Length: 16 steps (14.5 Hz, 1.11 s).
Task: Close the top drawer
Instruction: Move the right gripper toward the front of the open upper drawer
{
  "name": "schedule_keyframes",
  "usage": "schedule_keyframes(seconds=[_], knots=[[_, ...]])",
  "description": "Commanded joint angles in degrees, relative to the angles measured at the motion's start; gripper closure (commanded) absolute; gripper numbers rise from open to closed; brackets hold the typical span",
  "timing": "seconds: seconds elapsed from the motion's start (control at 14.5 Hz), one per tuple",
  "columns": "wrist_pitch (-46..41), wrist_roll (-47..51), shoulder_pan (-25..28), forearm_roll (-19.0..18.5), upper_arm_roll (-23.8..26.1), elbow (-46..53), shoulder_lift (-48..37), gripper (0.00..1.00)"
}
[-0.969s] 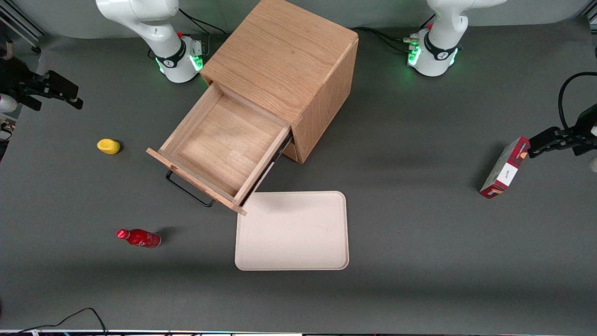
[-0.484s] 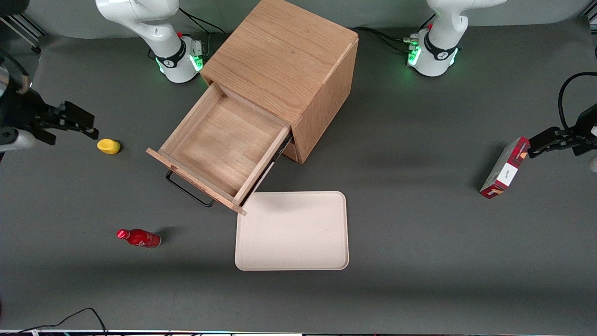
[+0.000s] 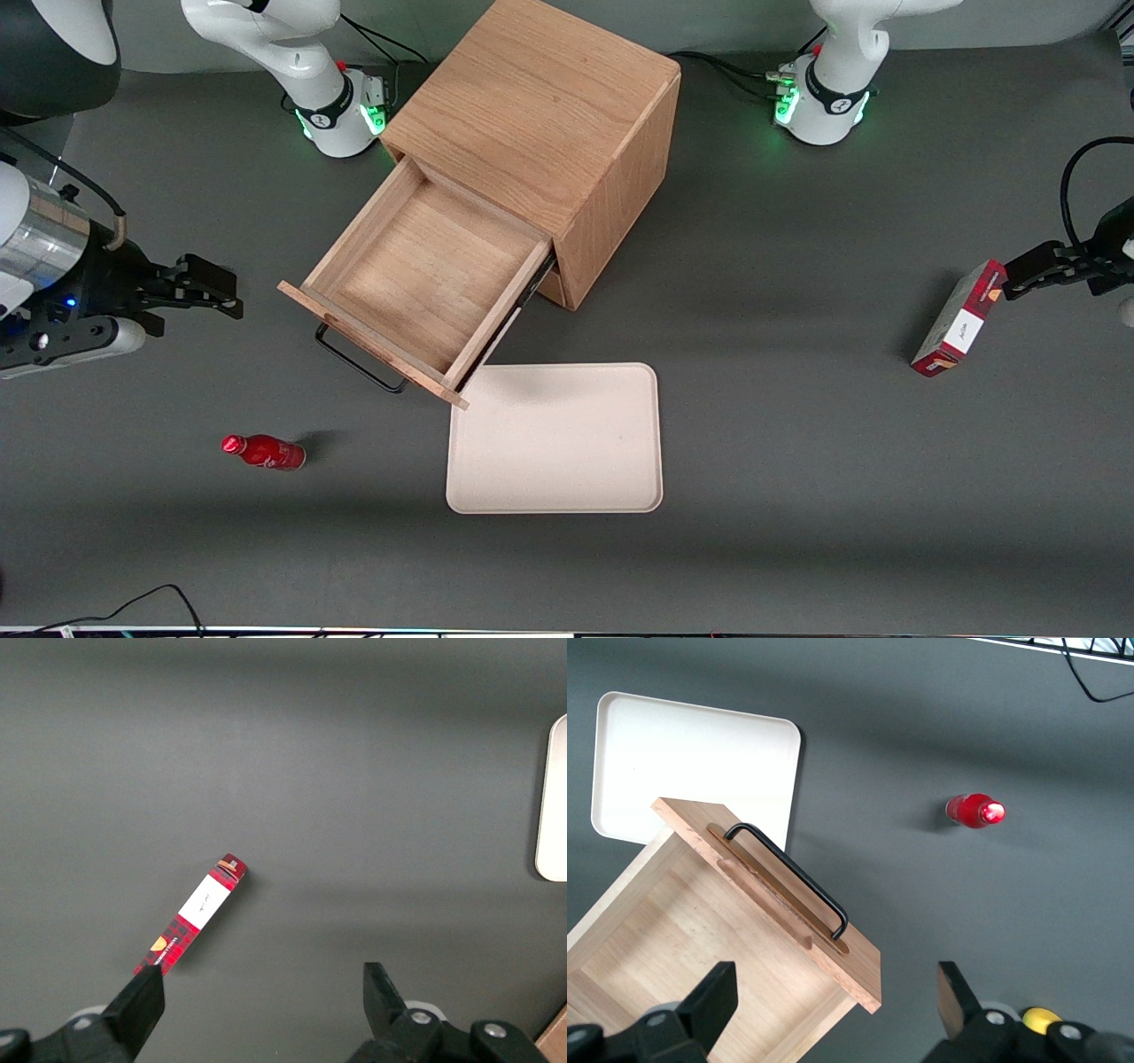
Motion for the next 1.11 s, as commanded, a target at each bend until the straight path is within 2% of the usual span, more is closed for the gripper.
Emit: schedule_keyframes(seconds=[0.0, 0.21, 0.62, 1.04], knots=[[-2.9, -7.5, 0.4, 0.7, 2.3, 3.1, 1.5, 0.00], [-4.0, -19.2, 0.4, -0.4, 4.1, 3.2, 3.3, 0.00], [-3.7, -44.0, 0.0, -0.4, 3.7, 3.0, 5.9, 0.00], [-4.0, -45.3, -0.3, 0.3, 3.7, 2.8, 8.0, 0.00]])
